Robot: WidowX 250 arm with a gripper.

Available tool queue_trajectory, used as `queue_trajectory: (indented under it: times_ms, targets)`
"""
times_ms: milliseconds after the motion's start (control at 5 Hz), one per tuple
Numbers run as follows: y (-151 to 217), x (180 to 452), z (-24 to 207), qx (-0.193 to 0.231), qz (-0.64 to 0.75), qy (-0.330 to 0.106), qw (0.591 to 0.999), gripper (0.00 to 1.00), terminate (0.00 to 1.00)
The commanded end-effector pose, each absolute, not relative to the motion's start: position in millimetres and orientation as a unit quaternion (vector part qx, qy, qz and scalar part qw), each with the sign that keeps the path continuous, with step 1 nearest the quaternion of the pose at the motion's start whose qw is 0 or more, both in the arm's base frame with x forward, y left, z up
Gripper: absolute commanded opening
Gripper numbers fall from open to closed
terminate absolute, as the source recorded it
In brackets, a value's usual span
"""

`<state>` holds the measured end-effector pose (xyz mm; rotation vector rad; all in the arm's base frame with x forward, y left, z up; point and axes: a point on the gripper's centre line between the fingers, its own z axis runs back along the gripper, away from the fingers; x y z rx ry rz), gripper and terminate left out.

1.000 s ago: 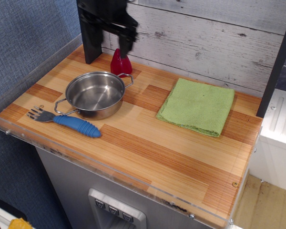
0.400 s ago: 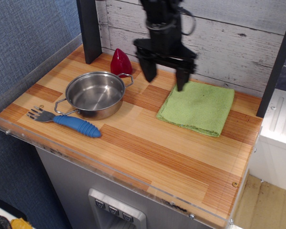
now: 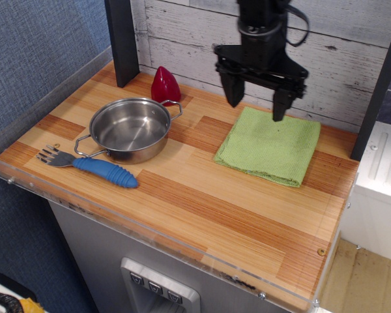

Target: Move the cloth to the bottom of the table beside the spoon.

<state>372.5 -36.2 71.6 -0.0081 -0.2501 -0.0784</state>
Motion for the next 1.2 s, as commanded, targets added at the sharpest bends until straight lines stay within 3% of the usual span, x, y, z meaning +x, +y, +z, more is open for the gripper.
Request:
queue_trajectory:
  times_ms: [0,1000]
  targets:
    - [-46,387,68,-0.001,-0.044,-0.14,0.989,1.0,0.0]
    - [-55,375,30,0.014,-0.032,-0.108,0.994,1.0,0.0]
